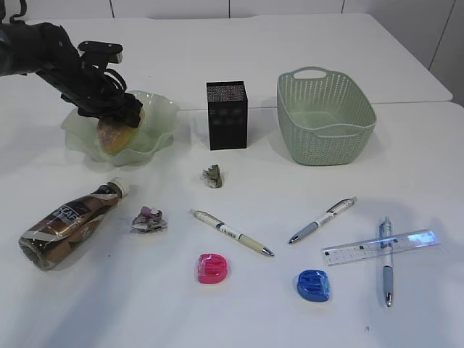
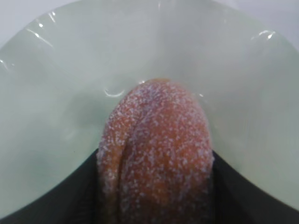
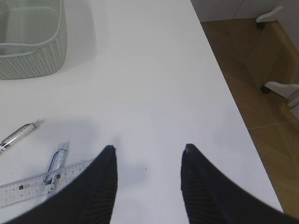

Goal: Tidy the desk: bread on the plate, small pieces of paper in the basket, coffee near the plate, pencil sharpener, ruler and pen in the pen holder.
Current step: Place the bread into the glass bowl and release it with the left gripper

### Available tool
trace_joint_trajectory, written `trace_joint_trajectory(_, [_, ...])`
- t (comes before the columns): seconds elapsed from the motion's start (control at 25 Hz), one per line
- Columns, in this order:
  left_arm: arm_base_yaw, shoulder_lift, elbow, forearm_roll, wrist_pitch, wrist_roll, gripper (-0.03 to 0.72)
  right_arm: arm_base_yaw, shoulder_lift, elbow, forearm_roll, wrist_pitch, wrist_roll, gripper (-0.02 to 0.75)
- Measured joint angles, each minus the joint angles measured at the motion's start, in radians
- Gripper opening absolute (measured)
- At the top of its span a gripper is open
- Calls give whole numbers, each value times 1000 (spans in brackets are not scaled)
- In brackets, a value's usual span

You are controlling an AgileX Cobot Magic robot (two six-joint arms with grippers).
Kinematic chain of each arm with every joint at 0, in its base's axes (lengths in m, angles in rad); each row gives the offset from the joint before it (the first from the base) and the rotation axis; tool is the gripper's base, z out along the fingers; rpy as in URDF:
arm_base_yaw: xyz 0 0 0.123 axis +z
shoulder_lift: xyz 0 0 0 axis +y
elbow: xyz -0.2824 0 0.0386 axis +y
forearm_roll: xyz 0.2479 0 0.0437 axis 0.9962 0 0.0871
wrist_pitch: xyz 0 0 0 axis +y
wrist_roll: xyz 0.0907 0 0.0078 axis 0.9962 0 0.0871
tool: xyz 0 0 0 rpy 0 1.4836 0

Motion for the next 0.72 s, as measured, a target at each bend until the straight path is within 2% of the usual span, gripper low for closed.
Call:
trace_joint_trajectory(0.24, [0,0,0,-6,-1,0,489,0,0,0,0,0,0,365])
trace_joint_trajectory(0.48, [0,0,0,-13,-2,0,596,0,0,0,0,2,0,365])
trace_joint_trajectory(0.72, [0,0,0,-22,-2,0,622,0,0,0,0,4,0,365])
